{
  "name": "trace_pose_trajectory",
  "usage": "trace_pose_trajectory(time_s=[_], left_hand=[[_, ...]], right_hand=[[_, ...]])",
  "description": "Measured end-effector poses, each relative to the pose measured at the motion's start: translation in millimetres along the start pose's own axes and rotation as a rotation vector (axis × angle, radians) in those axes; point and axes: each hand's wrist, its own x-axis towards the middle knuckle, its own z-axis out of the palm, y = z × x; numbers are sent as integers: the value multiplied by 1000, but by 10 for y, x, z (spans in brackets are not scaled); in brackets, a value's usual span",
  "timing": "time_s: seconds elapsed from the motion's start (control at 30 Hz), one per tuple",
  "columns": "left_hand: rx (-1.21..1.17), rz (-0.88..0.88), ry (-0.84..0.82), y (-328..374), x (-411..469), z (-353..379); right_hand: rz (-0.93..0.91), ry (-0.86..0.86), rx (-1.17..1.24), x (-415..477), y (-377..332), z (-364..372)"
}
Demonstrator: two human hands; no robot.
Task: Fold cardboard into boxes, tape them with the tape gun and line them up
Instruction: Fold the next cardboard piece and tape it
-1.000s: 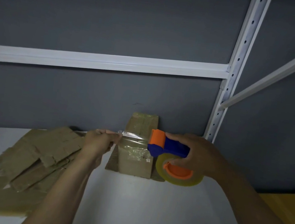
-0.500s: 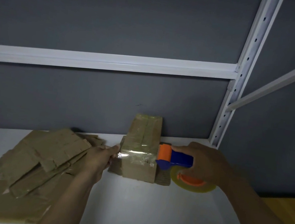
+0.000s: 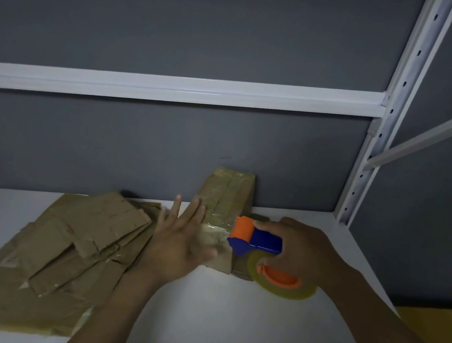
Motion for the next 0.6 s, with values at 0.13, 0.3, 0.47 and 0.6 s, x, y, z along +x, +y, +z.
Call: trace_pose_trajectory(time_s=[0.13,0.3,0.47,0.6], left_hand=[[138,265,6,-17,77,-42],[17,267,-22,129,158,32],[35,279,53,71,172,53],[38,222,30,89,186,136]], right_hand=[[-32,18,3,70,-58,21],[-32,-21,0,10,-10,36],[28,-63,-23,-233,221,-26],[52,-57,-127,-460,424,53]])
